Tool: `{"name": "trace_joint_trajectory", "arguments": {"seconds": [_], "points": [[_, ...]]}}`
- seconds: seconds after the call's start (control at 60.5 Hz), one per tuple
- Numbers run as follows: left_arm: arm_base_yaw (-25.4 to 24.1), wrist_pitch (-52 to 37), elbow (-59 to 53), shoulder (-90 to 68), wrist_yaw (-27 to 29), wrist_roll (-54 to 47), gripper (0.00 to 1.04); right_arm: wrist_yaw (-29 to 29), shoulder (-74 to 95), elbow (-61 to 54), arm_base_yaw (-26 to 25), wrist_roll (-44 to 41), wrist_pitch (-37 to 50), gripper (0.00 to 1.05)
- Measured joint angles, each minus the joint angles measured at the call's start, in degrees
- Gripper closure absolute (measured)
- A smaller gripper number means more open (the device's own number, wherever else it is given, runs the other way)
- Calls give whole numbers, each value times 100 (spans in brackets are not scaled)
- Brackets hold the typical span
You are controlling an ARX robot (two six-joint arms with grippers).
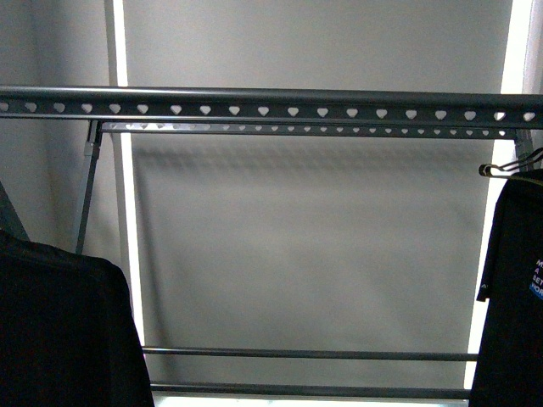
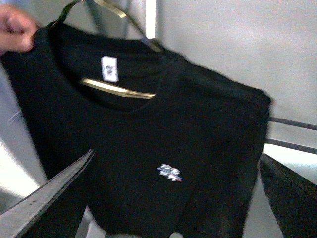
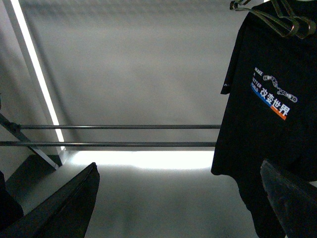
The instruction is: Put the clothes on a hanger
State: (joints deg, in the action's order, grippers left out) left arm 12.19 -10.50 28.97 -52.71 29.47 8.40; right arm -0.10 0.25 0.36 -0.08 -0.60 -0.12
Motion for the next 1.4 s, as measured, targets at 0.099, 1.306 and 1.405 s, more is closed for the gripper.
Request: {"name": "trace_joint_trajectory", "arguments": {"seconds": [0.099, 1.306, 1.405], "points": [[289, 739, 1237, -1497, 970, 927, 7, -2, 0, 0, 0, 0, 0, 7], [-214, 1711, 5241, -5665, 1628, 2942, 23, -2, 0, 0, 0, 0, 0, 7], [-214, 1239, 5228, -5672, 1499, 2559, 42, 0, 0, 0, 0, 0, 0, 7]]}}
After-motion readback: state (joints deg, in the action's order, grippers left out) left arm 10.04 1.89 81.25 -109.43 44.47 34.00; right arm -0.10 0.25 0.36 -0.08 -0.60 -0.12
